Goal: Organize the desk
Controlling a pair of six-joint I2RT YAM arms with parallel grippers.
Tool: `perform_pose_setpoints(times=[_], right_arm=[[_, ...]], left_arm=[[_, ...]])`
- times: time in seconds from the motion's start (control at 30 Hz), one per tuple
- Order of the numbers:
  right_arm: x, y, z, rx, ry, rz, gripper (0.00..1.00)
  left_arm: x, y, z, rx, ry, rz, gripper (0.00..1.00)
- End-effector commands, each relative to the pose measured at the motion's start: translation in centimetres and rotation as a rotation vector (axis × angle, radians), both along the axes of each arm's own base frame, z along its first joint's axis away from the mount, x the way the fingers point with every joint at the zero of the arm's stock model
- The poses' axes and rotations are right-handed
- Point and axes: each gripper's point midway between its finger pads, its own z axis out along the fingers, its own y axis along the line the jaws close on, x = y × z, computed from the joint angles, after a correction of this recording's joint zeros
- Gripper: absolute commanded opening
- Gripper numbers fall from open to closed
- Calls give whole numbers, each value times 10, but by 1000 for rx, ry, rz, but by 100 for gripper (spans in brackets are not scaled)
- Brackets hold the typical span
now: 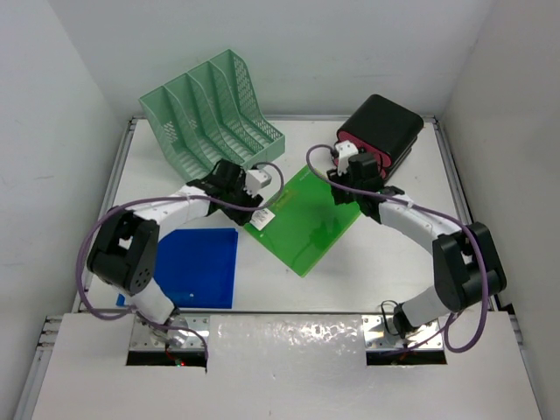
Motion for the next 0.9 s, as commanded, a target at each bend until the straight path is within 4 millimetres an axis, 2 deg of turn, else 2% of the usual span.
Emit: perform_pose_setpoints(times=[0.0,0.03,0.07,0.1,0.13,0.17,0.2,0.23,0.3,0.33,0.37,0.47,0.57,0.6,0.73,0.8,0.87], right_arm=[[-43,26,-25,154,180,85,47],[-50,25,-29,157,194,87,48],[-52,24,-31,160,192,80,48],[-60,20,-40,154,204,76,48],[-58,20,-34,170,172,72,49],[-62,20,-35,171,174,74,49],[-68,18,-39,174,180,72,49],[-64,19,-30,194,139,70,49],[-68,19,-28,204,130,72,49],[-67,19,-22,214,113,72,49],[-69,19,-21,214,106,75,49],[-72,17,-16,222,78,69,49],[-74,15,-8,228,52,74,48],[-74,14,-7,226,46,72,48],[-77,11,-3,215,29,71,48],[-79,9,-3,212,25,68,48],[-79,8,-1,204,16,69,48]], left_arm=[[5,3,23,20,-152,-87,48],[7,4,26,34,-199,-112,49],[11,10,35,90,-289,-167,56],[-2,20,16,142,-299,-208,60],[11,18,38,182,-476,-286,63],[-9,22,17,231,-494,-364,66],[-11,19,19,251,-564,-427,68],[-8,14,29,269,-657,-481,68],[-12,10,20,273,-662,-497,68],[-11,6,24,267,-704,-521,68],[-18,-5,23,239,-726,-578,68],[-25,-13,22,257,-852,-629,67],[-19,-8,23,296,-898,-605,62],[-16,-9,30,294,-930,-590,60],[-15,-16,13,300,-871,-648,50],[-12,-16,13,307,-891,-636,48],[-13,-13,1,329,-866,-651,48]])
